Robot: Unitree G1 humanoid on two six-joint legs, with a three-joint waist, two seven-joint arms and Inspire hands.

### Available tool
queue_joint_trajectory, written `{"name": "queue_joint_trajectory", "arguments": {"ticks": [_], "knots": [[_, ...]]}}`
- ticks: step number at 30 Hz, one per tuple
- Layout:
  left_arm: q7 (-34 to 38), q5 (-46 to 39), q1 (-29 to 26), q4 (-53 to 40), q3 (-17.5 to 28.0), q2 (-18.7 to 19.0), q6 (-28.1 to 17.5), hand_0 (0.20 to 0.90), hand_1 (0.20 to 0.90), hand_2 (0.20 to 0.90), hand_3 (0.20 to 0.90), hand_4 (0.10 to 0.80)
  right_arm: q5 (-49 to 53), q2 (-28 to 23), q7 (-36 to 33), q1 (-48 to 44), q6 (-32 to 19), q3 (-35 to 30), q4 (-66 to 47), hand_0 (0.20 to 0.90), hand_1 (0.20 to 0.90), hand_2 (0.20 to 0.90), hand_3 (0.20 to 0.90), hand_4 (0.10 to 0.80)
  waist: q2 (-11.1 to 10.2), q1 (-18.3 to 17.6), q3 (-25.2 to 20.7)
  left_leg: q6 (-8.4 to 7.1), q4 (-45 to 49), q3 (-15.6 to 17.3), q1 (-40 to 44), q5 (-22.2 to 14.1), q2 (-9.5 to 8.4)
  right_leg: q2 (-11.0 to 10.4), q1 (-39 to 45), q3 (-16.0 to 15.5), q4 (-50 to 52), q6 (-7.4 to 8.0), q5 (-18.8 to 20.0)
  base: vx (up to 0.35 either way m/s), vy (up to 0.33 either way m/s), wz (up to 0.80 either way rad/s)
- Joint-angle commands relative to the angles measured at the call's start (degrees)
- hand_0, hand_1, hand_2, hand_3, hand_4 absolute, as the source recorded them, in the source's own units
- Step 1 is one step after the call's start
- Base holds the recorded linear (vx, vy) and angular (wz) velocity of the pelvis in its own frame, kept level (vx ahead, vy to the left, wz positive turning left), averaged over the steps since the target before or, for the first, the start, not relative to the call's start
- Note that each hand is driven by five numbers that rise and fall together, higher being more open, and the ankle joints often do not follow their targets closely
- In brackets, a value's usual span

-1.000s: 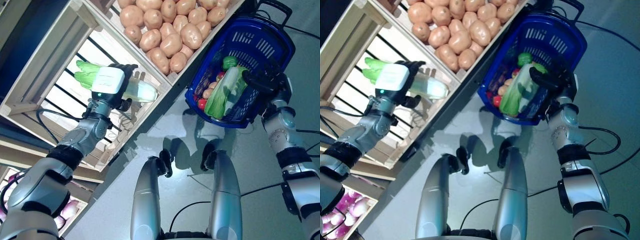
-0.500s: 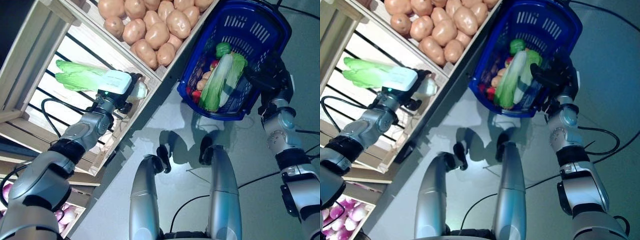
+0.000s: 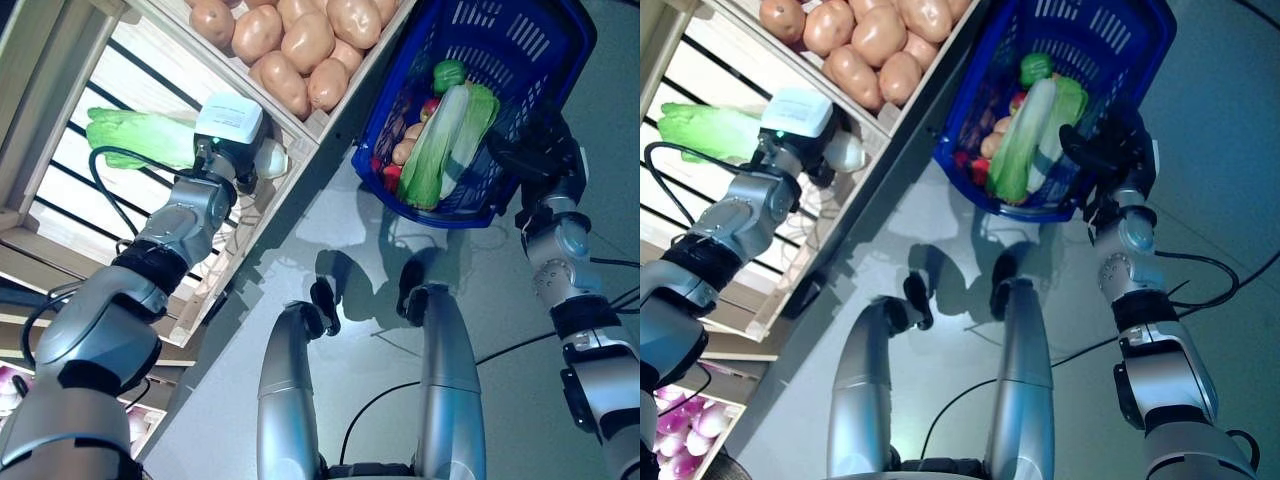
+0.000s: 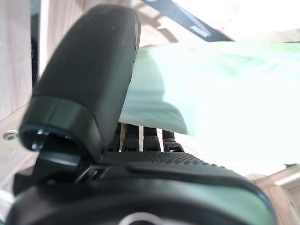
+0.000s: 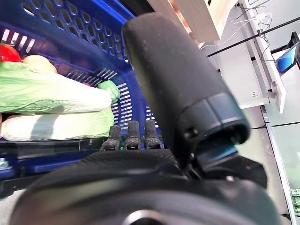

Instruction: Put vegetables into the basket

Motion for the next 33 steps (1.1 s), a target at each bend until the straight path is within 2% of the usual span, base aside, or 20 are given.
{"name": "queue_joint_trajectory", "arguments": {"ticks": [1, 8, 9, 13, 16, 24, 29, 33], "knots": [[-6.07, 3.44, -2.95, 9.31, -2.03, 0.97, 8.90, 0.900, 0.900, 0.900, 0.900, 0.800, 0.73, -0.31, -0.33, -4.30, -8.61, -0.69, -7.50, 0.900, 0.900, 0.900, 0.900, 0.800, -1.64, -1.95, -0.30, -0.23, -3.67, 1.25, -0.99, -0.32, -1.65, 0.23, 3.11, 0.35, -2.60, 1.94, 0.44, -0.036, -0.023, 0.01], [-10.49, 6.41, -4.66, 11.63, -3.40, 0.59, 13.29, 0.900, 0.900, 0.900, 0.900, 0.800, 0.88, 0.36, -1.87, -3.84, -9.87, -1.68, -10.00, 0.900, 0.900, 0.900, 0.900, 0.800, -1.93, -1.80, -0.30, -0.24, -2.54, 0.55, -3.69, -0.35, -1.63, 0.01, 0.72, -0.11, -1.95, 1.97, 0.69, -0.034, -0.021, -0.02], [-10.97, 6.38, -4.65, 11.60, -3.27, 0.47, 13.92, 0.300, 0.300, 0.300, 0.300, 0.400, 0.80, 0.57, -2.12, -3.72, -10.05, -1.78, -10.34, 0.900, 0.900, 0.900, 0.900, 0.800, -1.92, -1.79, -0.30, -0.27, -2.52, 0.47, -3.87, -0.31, -1.67, 0.00, 0.59, -0.17, -1.95, 2.00, 0.72, -0.037, -0.023, 0.03], [-11.91, 6.55, -4.29, 12.08, -2.75, 0.66, 14.46, 0.300, 0.300, 0.300, 0.300, 0.400, 0.71, 1.03, -2.32, -3.33, -10.60, -2.29, -11.03, 0.900, 0.900, 0.900, 0.900, 0.800, -1.81, -1.72, -0.30, -0.43, -2.95, 0.32, -4.01, -0.03, -1.83, -0.09, 0.55, -0.41, -2.32, 2.05, 0.84, -0.031, -0.013, -0.03], [-9.55, 6.48, -3.83, 12.16, -2.04, 1.30, 12.63, 0.300, 0.300, 0.300, 0.300, 0.400, 0.83, 1.17, -2.38, -2.91, -10.72, -2.59, -11.21, 0.900, 0.900, 0.900, 0.900, 0.800, -1.80, -1.69, -0.30, -0.55, -3.47, 0.50, -3.14, 0.13, -1.77, -0.09, 1.42, -0.58, -2.77, 2.03, 0.88, -0.016, -0.004, -0.15], [-8.55, 5.84, -2.57, 10.84, -0.97, 2.73, 10.01, 0.300, 0.300, 0.300, 0.300, 0.400, 1.83, 1.76, -0.35, -1.38, -11.31, -2.96, -11.73, 0.900, 0.900, 0.900, 0.900, 0.800, -2.25, -1.74, -0.30, -1.05, -6.09, 0.60, 2.19, 0.87, -1.82, 0.49, 7.16, -0.74, -5.09, 1.95, 0.83, -0.019, 0.003, 0.05], [-4.73, 1.16, -1.35, 9.03, 1.21, 3.59, 4.00, 0.300, 0.300, 0.300, 0.300, 0.400, 3.36, 3.01, 2.70, 0.51, -11.03, -3.16, -13.00, 0.900, 0.900, 0.900, 0.900, 0.800, -3.04, -1.68, -0.30, -0.74, -5.12, 0.60, 7.75, -0.48, -1.12, 0.48, 12.89, -1.34, -4.02, 1.47, -1.05, 0.001, -0.005, -0.01], [-1.19, -10.98, 3.43, 6.52, 7.09, 3.57, -2.69, 0.300, 0.300, 0.300, 0.300, 0.400, -1.20, 4.40, 1.57, 2.90, -9.28, -2.66, -14.14, 0.900, 0.900, 0.900, 0.900, 0.800, -3.44, -1.26, -0.30, -0.40, -6.51, 0.61, 16.03, -0.86, -1.30, -0.09, 21.33, -2.43, -5.18, 1.00, -2.16, 0.003, 0.006, 0.01]]}}
